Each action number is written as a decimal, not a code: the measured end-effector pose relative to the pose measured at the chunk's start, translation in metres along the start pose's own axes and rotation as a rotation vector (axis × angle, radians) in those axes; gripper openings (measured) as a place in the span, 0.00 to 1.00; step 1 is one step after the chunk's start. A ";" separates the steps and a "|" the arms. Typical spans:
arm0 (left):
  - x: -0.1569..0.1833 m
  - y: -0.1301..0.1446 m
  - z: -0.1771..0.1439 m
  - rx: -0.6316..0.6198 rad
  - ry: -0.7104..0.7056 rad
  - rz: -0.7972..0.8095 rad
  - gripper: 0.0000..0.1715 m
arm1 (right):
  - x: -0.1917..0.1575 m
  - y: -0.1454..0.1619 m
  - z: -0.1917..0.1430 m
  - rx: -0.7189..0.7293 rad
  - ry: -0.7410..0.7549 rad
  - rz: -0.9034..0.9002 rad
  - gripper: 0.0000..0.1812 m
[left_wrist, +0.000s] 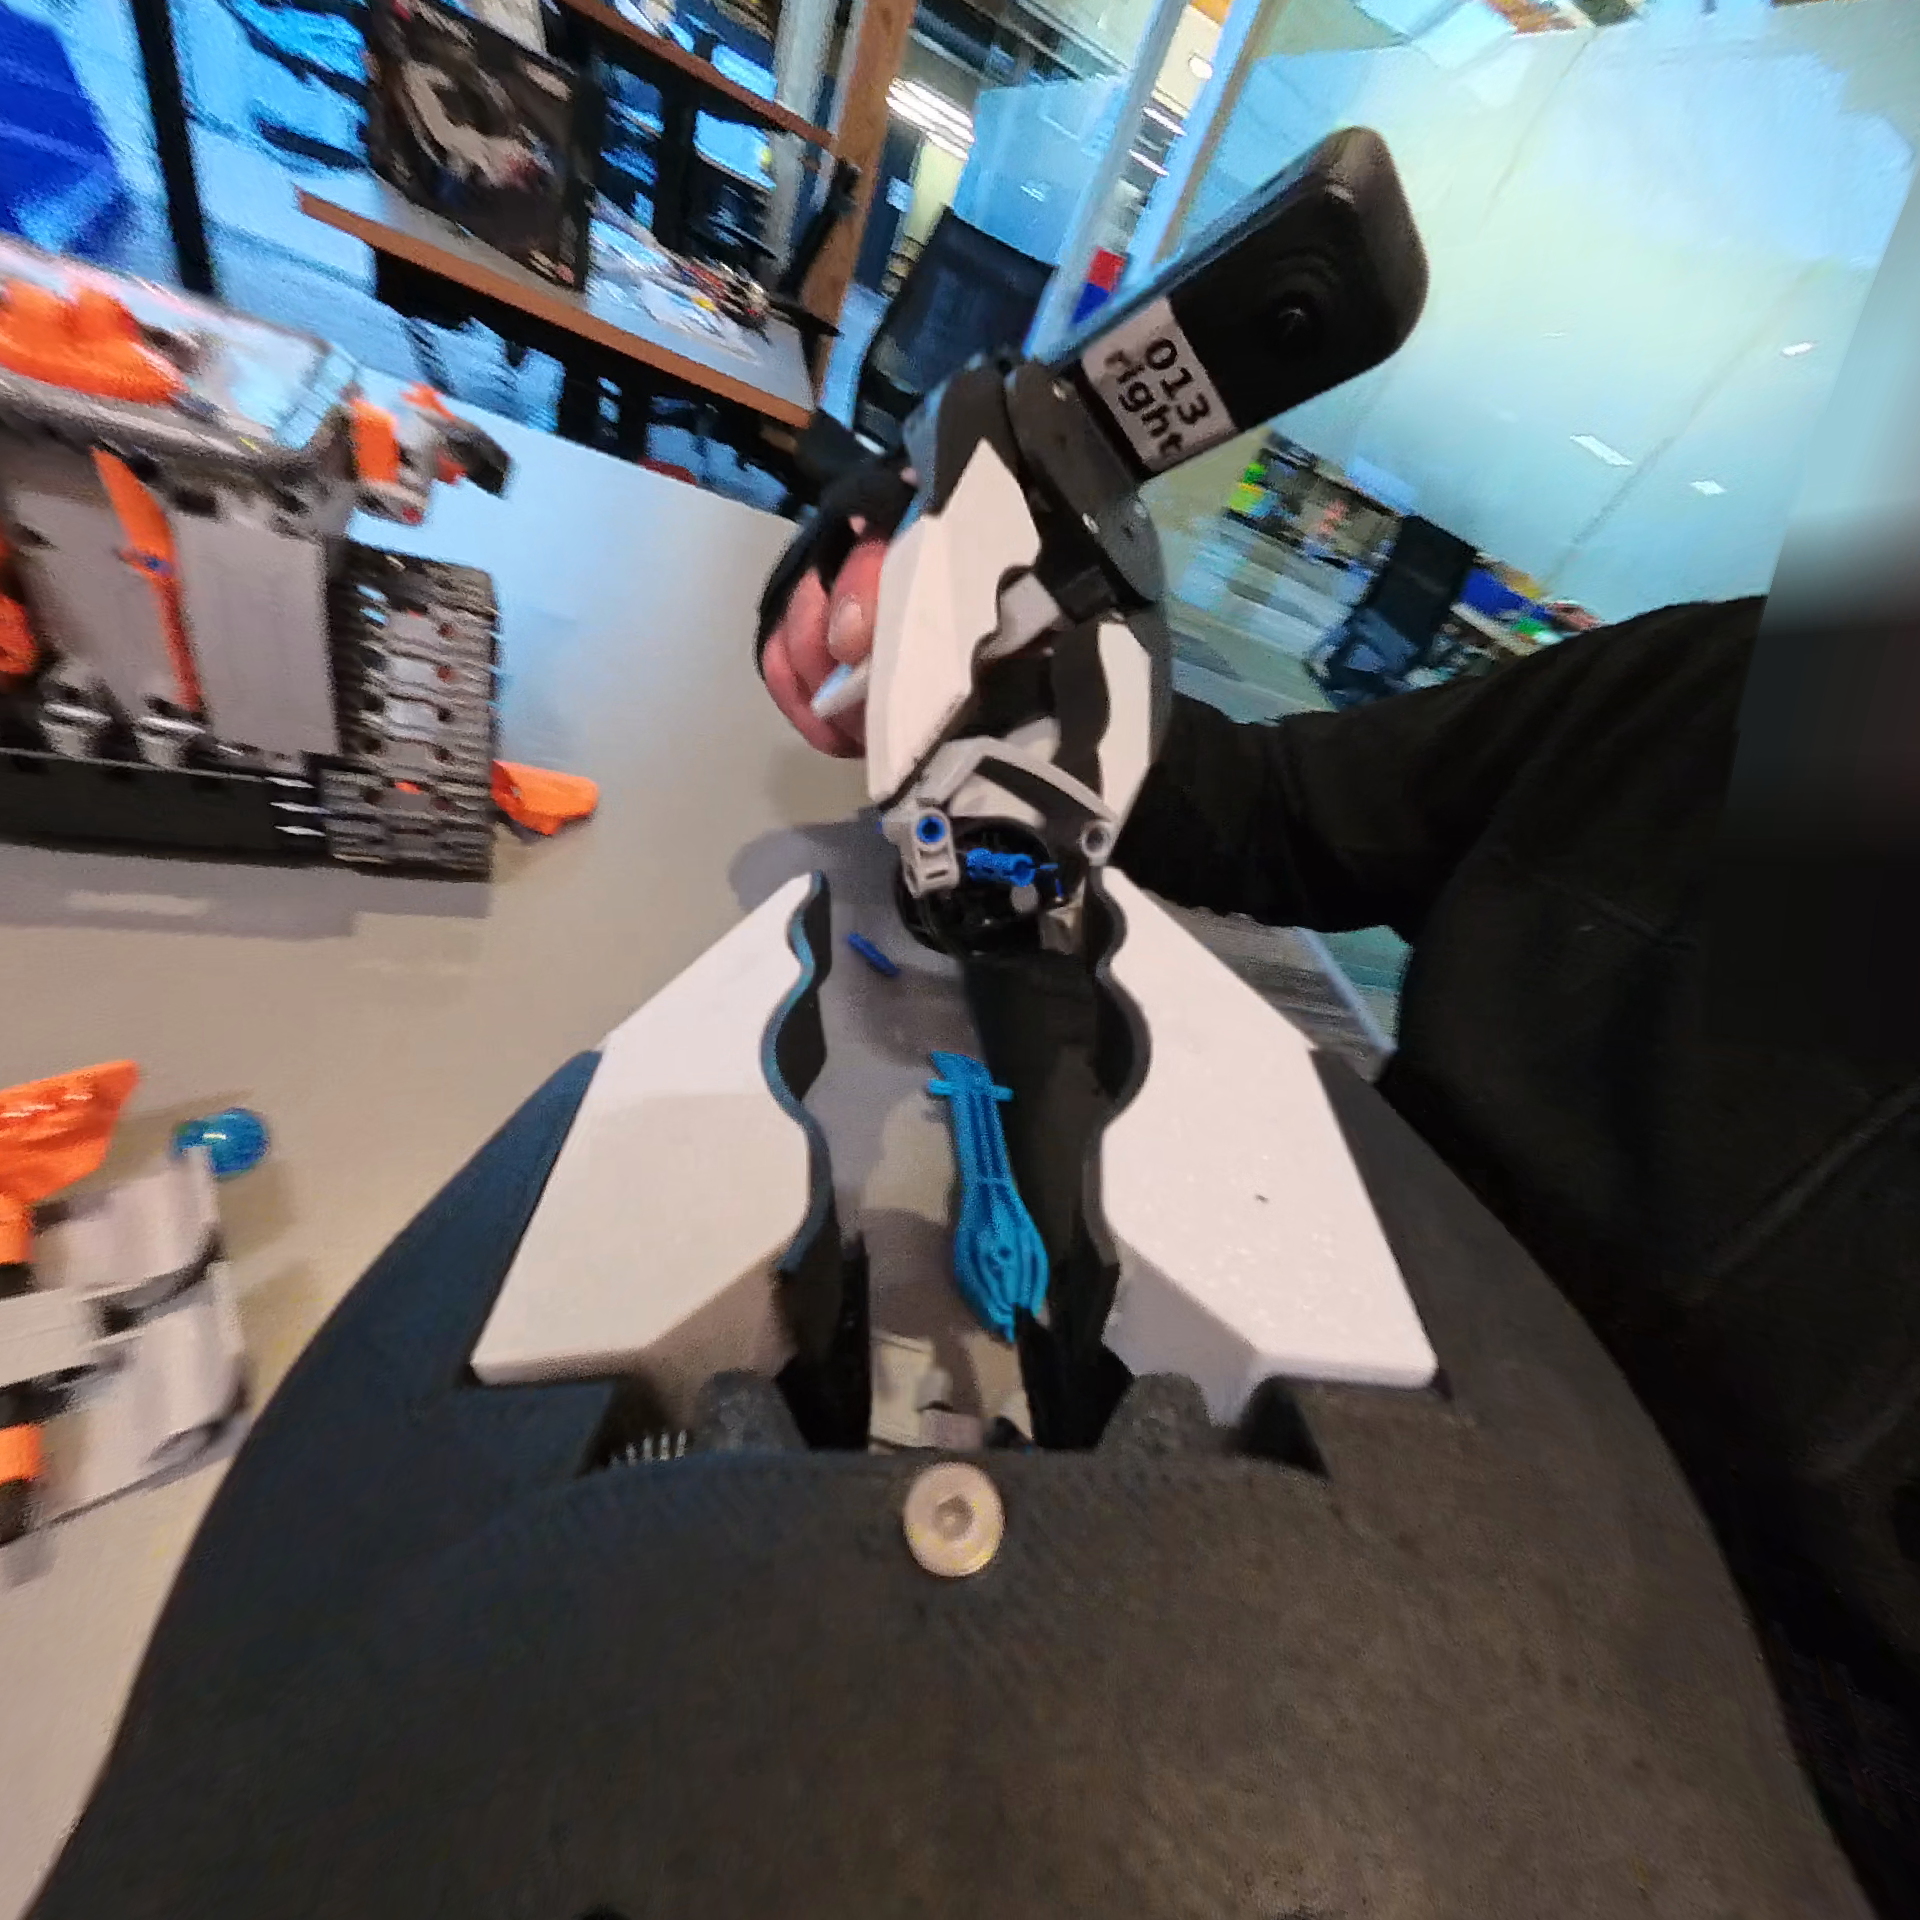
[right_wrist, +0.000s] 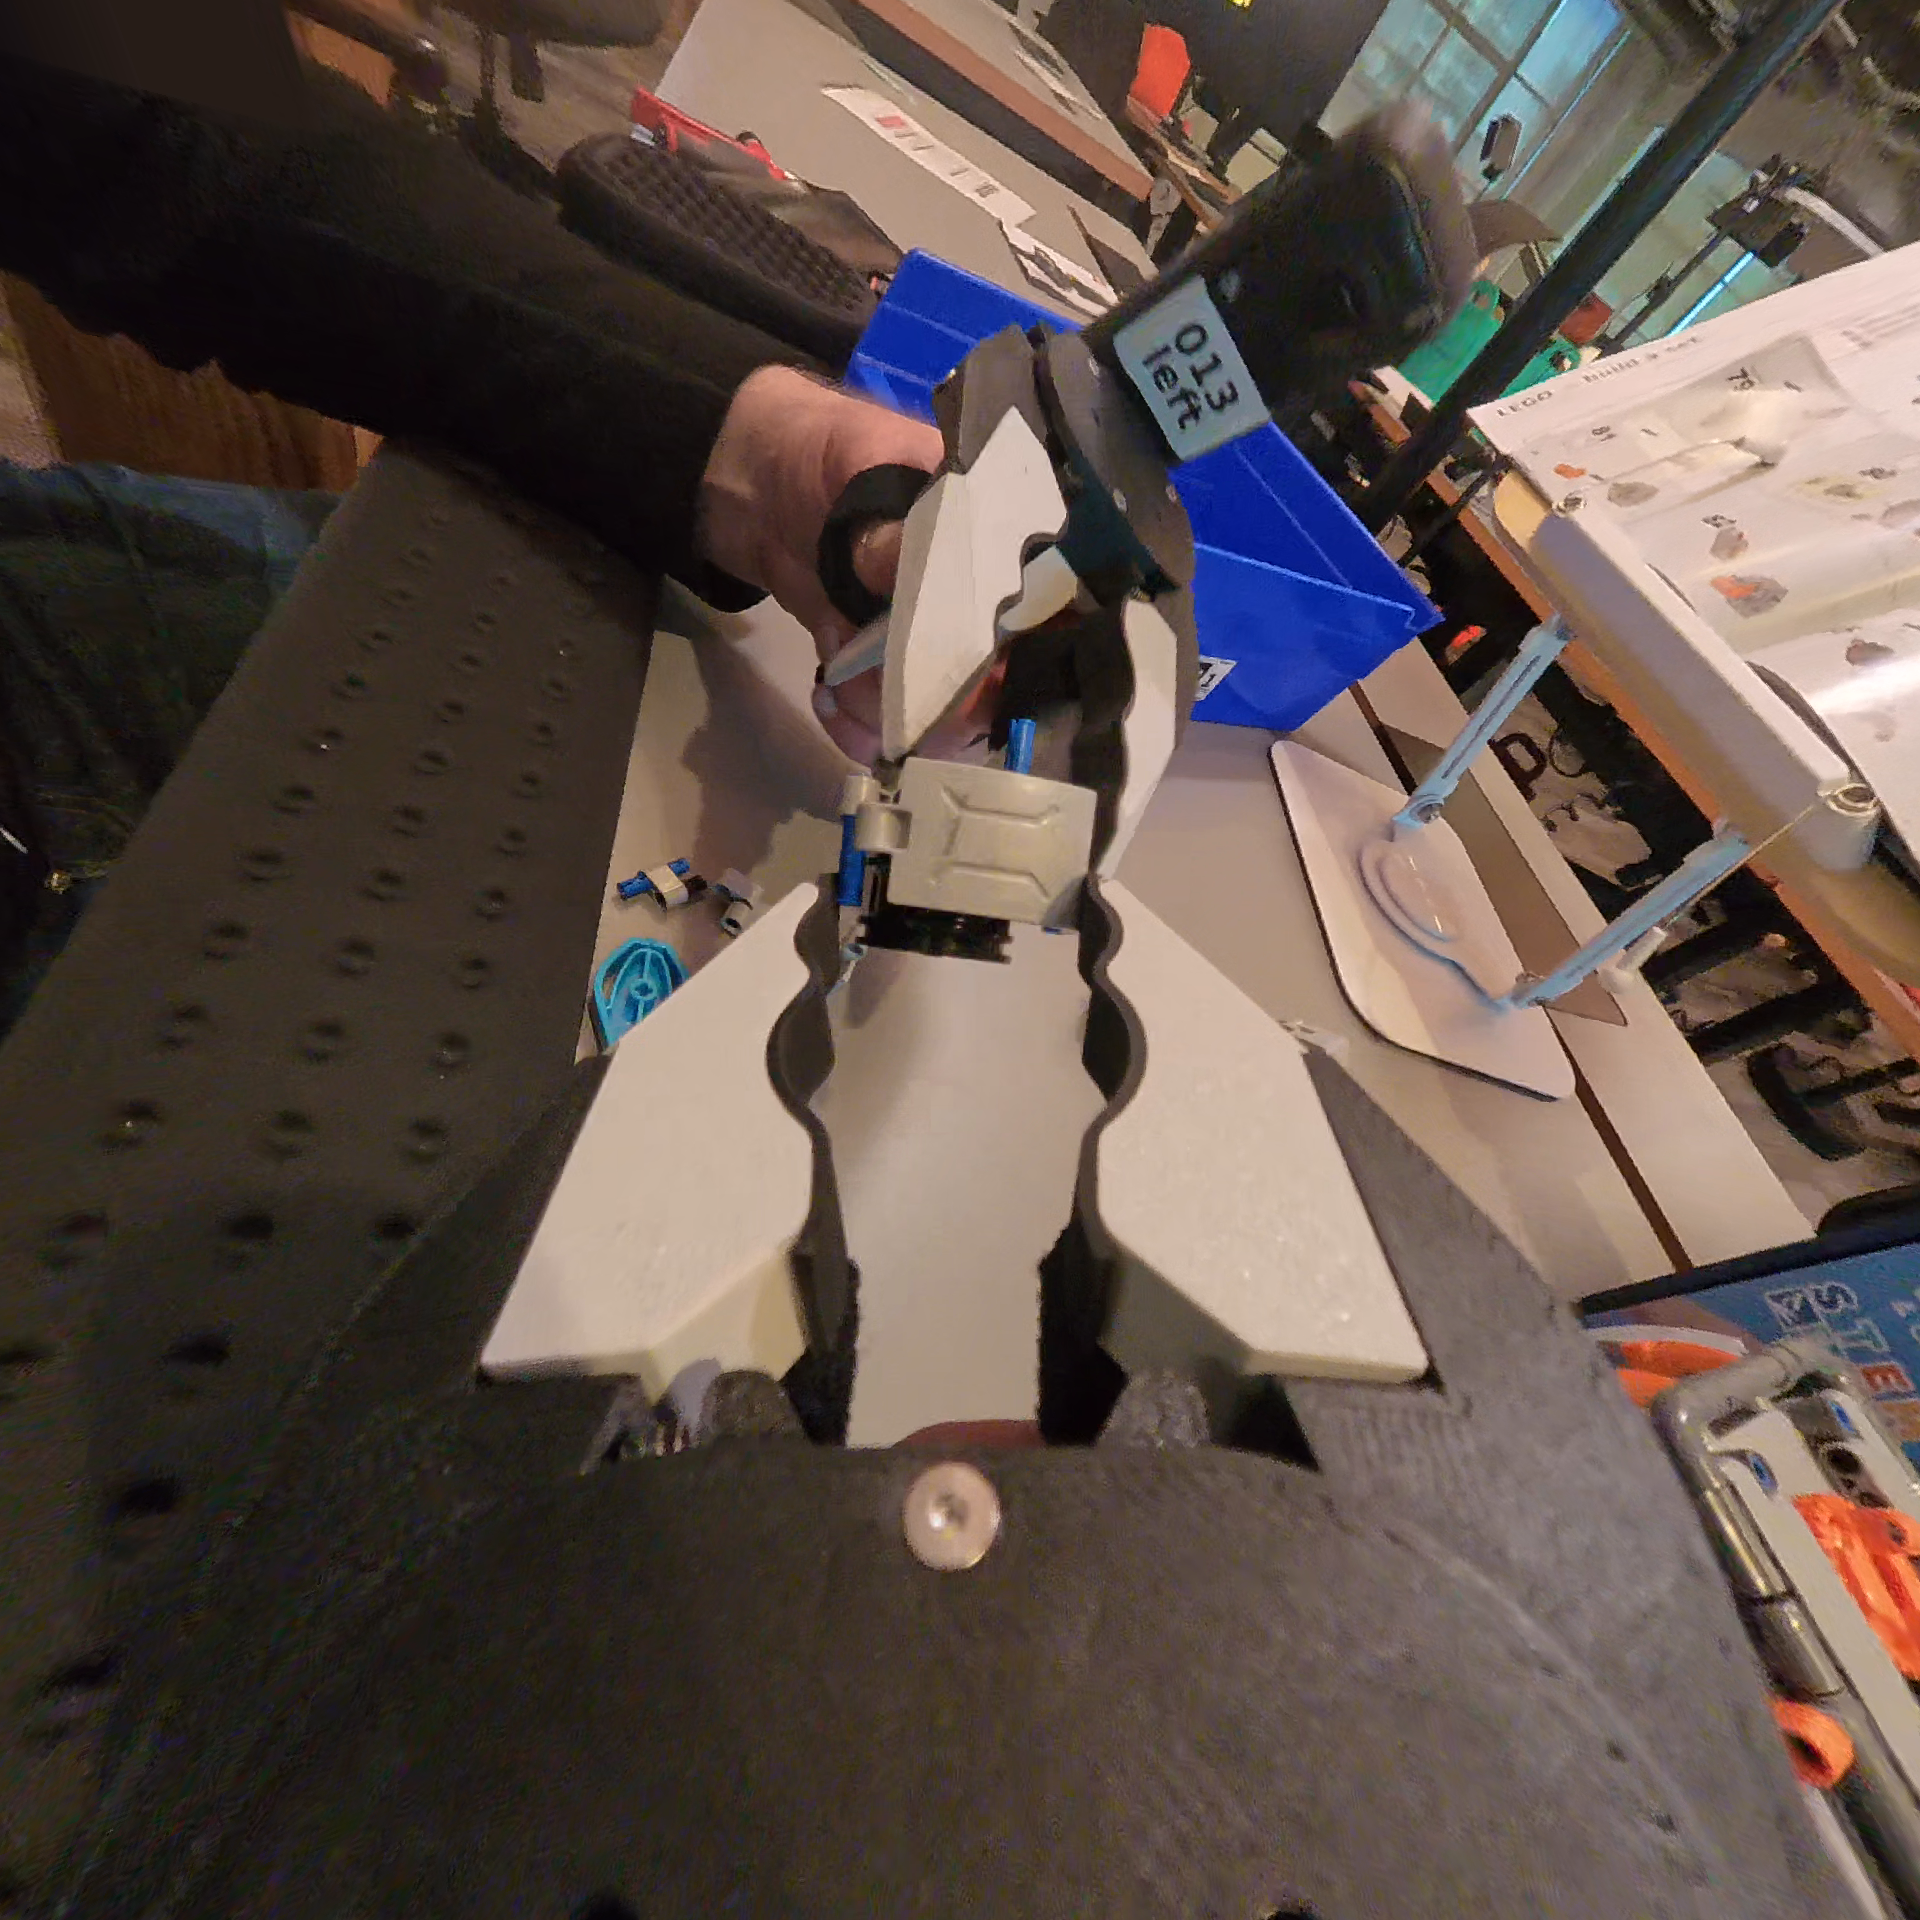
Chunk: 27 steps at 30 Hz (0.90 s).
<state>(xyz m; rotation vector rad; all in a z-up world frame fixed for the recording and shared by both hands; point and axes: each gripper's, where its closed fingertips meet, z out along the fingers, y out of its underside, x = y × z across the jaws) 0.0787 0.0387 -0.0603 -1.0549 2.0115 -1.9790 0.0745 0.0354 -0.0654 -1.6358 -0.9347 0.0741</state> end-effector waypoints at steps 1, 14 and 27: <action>0.000 -0.004 -0.002 0.015 -0.017 0.030 0.25 | 0.002 0.001 0.000 -0.002 0.003 0.012 0.24; 0.001 0.002 -0.001 -0.108 -0.205 0.386 0.26 | 0.012 0.007 -0.003 -0.015 0.029 0.073 0.24; -0.009 -0.007 -0.005 -0.151 -0.445 0.675 0.26 | 0.017 0.008 -0.005 0.023 0.010 0.156 0.24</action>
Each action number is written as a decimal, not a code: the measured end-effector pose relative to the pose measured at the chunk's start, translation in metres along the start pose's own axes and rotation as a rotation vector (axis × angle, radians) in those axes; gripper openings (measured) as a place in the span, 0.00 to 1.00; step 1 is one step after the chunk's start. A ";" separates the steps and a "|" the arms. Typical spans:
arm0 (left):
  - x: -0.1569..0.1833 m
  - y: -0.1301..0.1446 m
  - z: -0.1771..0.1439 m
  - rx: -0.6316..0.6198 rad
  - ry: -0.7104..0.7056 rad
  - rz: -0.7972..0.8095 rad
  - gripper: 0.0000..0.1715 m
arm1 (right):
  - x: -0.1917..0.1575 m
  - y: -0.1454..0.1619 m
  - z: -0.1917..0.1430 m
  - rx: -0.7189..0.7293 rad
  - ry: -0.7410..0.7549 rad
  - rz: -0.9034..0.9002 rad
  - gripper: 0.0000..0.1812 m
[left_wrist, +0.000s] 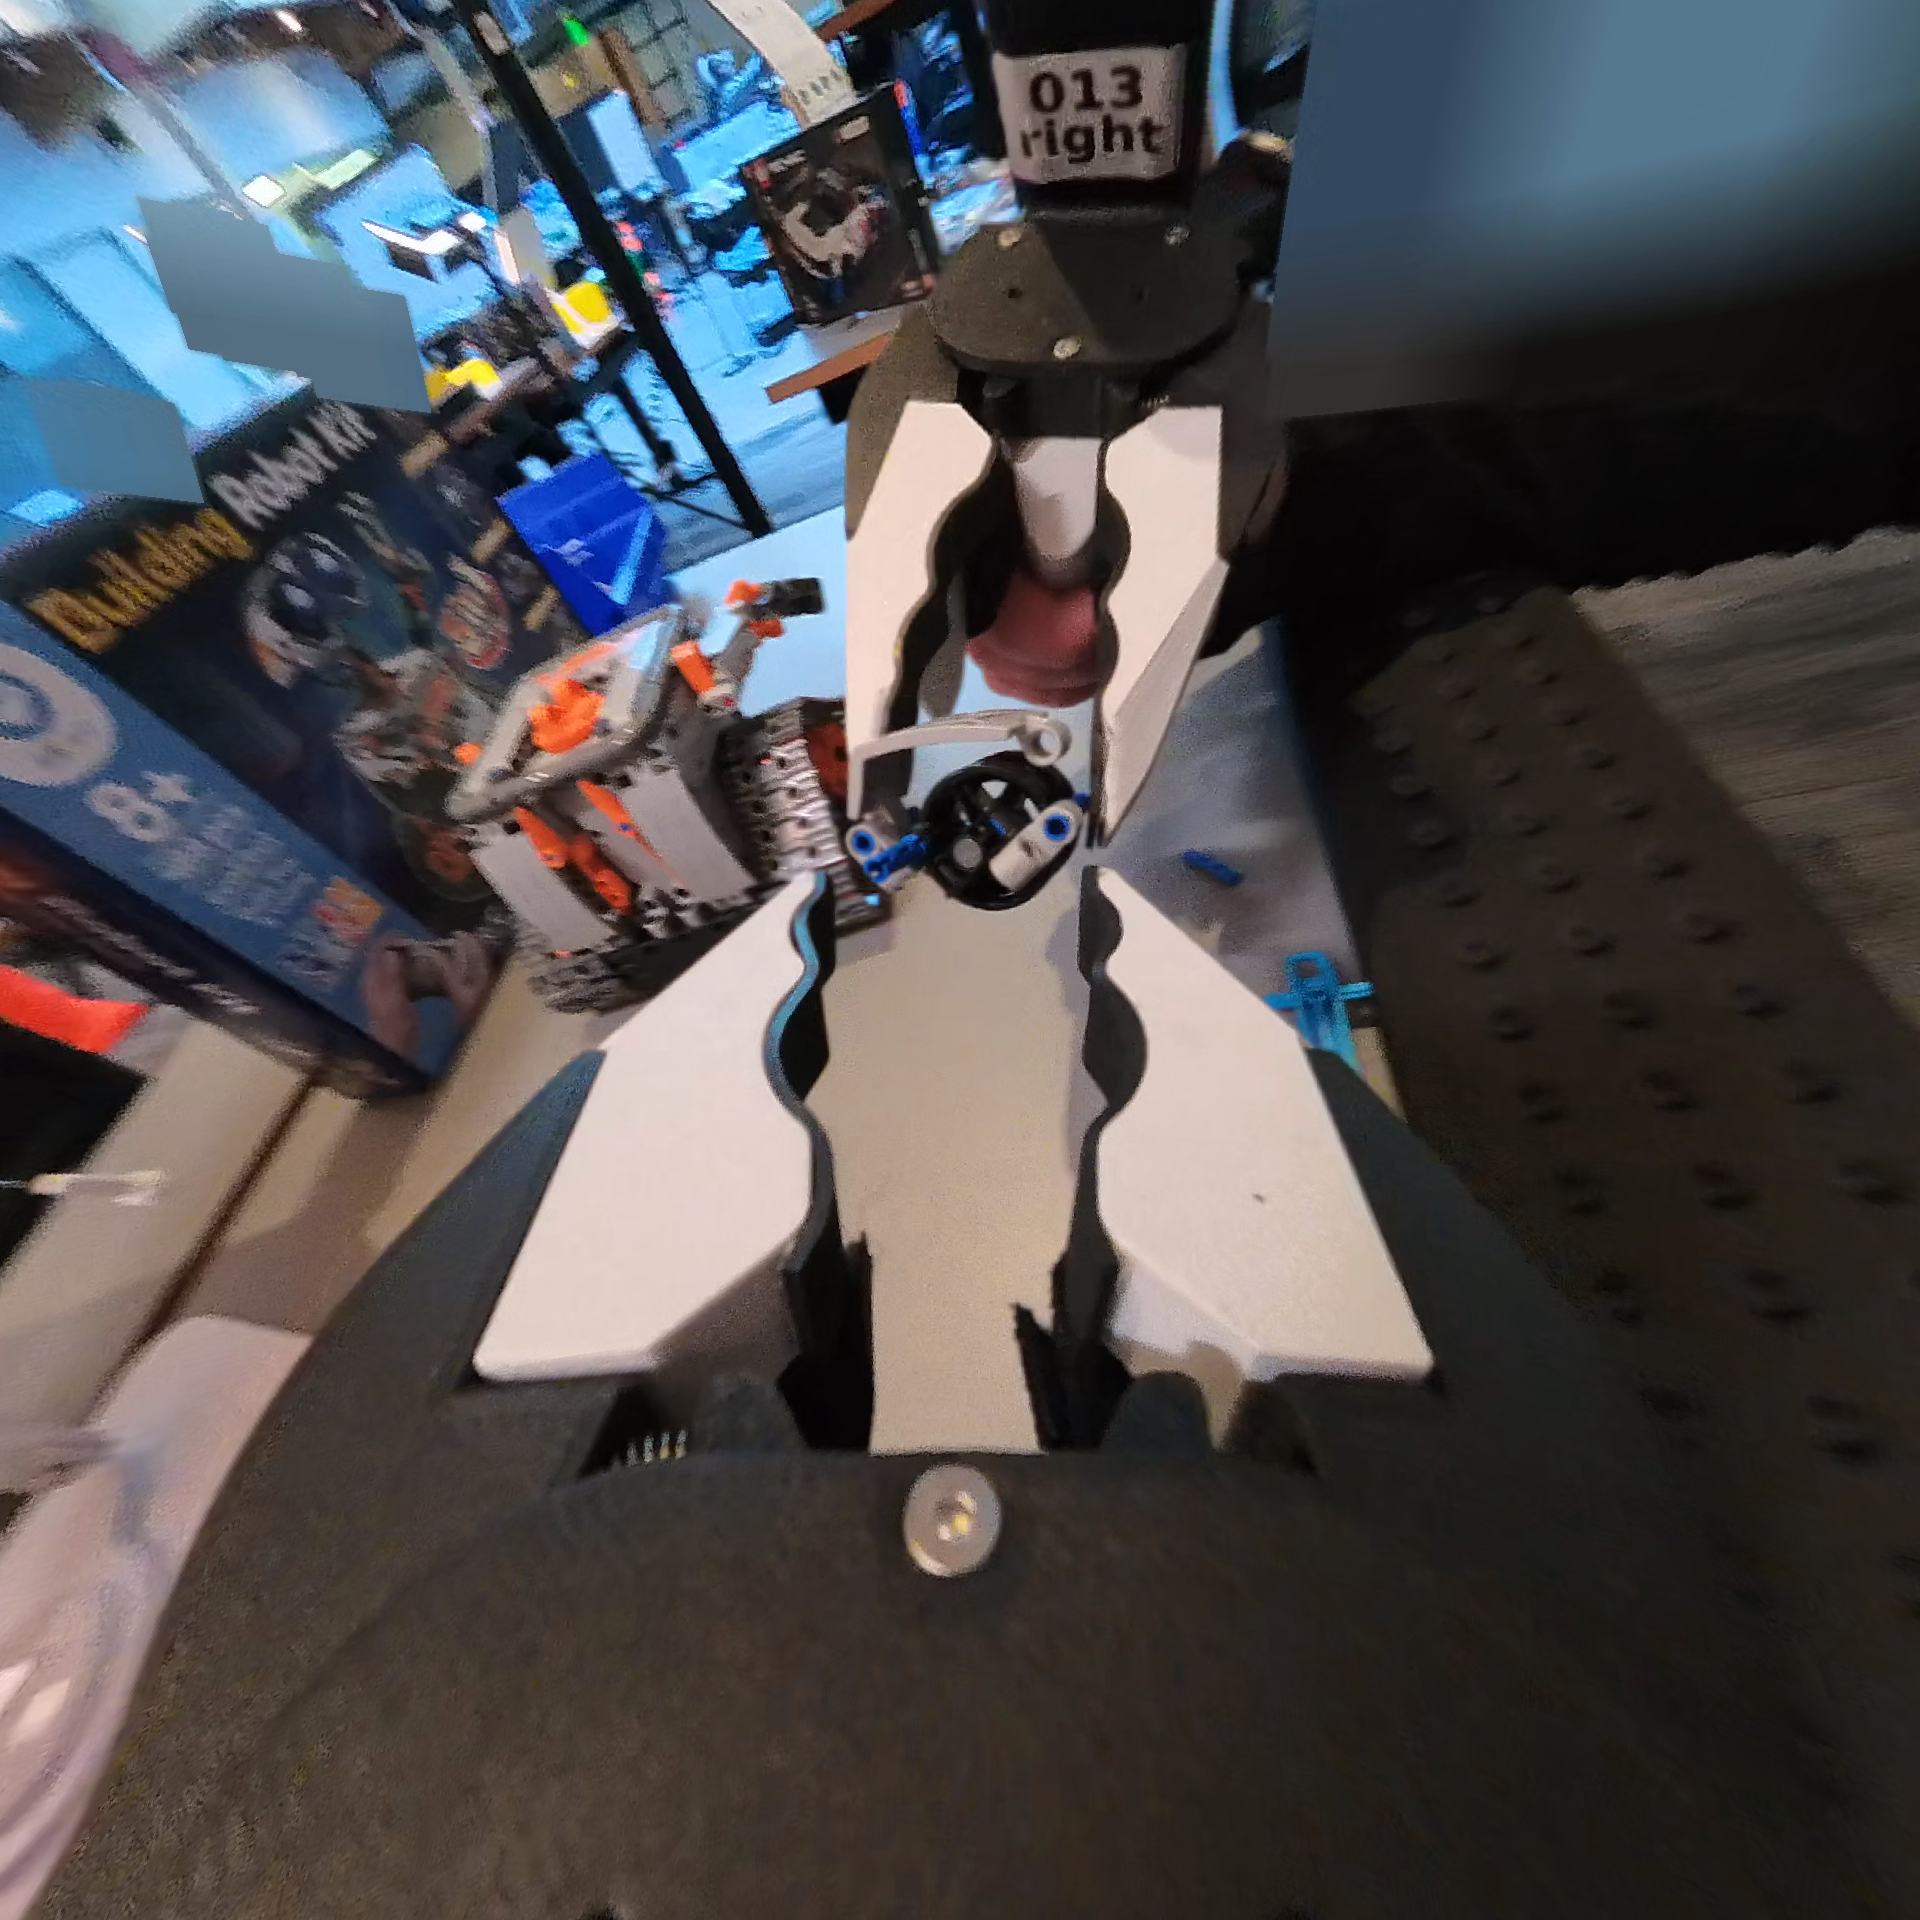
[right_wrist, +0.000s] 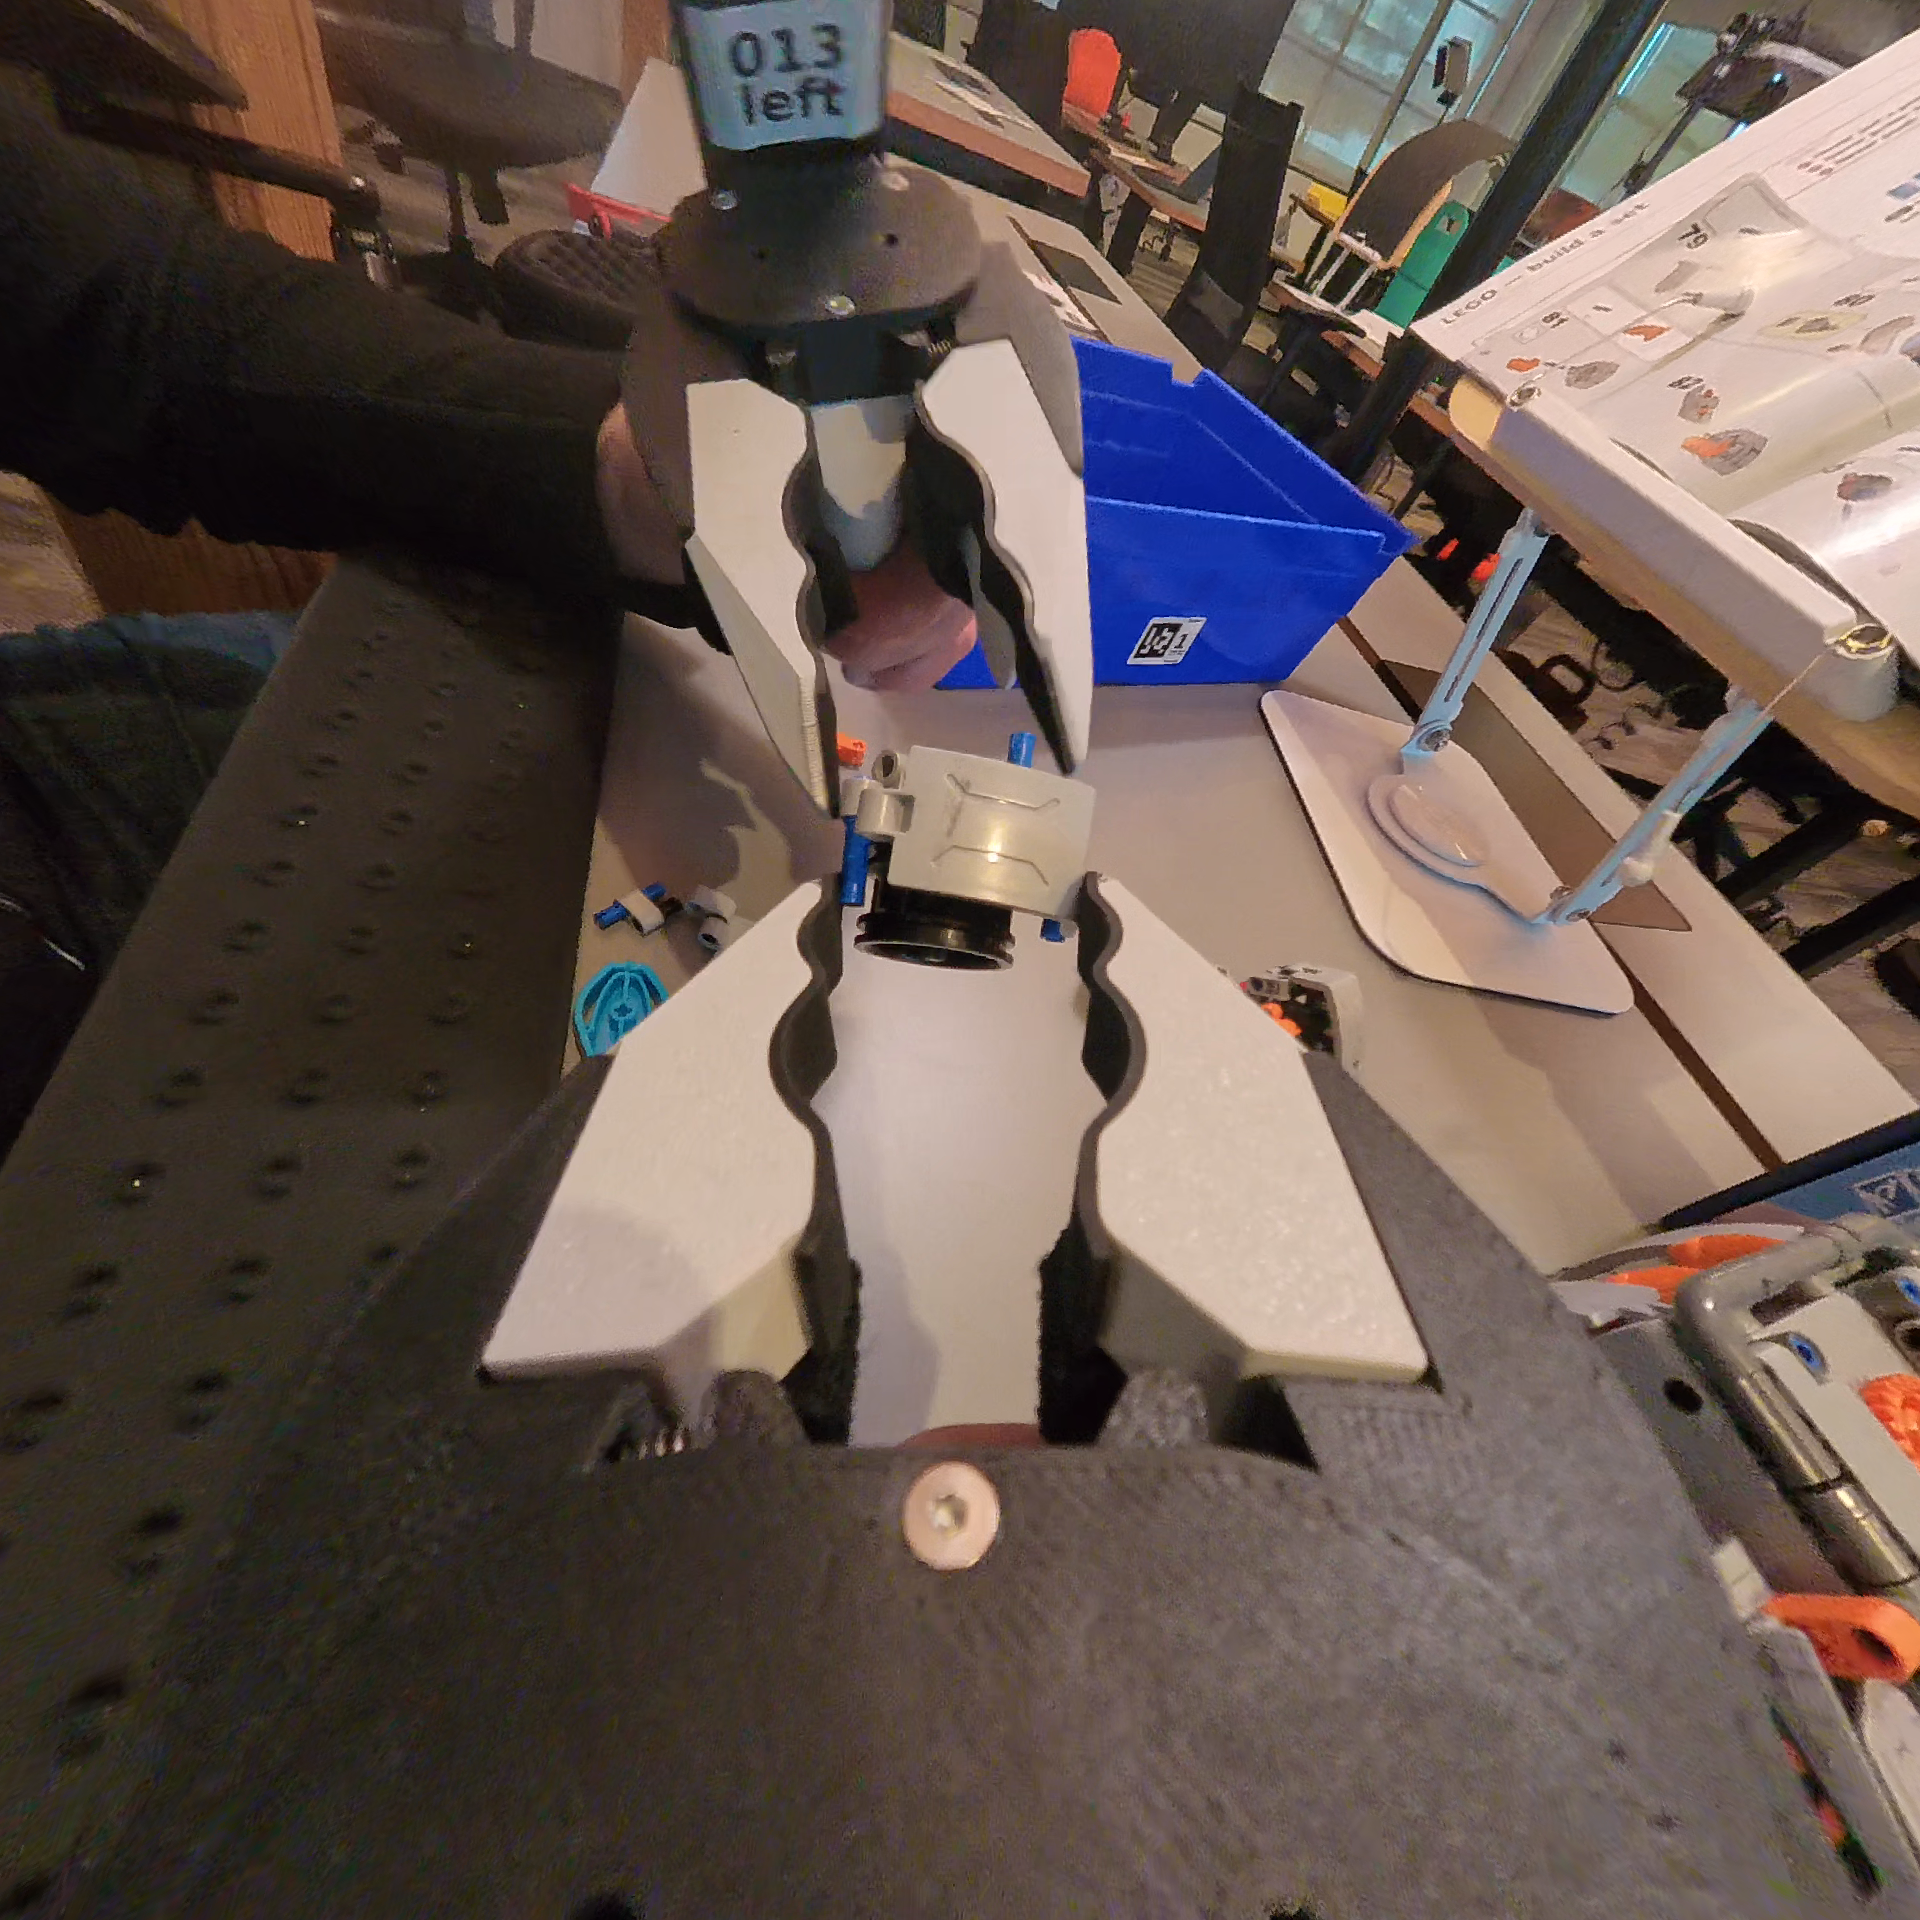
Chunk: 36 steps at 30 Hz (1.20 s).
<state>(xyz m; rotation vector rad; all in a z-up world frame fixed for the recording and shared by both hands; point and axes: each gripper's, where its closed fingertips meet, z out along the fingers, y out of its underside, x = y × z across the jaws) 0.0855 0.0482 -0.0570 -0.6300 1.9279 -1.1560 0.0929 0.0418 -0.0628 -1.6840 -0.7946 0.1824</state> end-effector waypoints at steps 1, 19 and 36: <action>-0.002 -0.001 -0.001 -0.013 -0.037 0.055 0.27 | 0.001 0.000 0.000 0.004 -0.007 0.017 0.24; 0.009 -0.009 0.001 0.035 0.000 0.056 0.05 | 0.002 -0.004 0.001 0.079 -0.130 0.261 0.25; -0.014 -0.015 -0.006 0.240 0.212 -0.533 0.04 | 0.015 -0.015 0.000 0.023 0.181 -0.148 0.23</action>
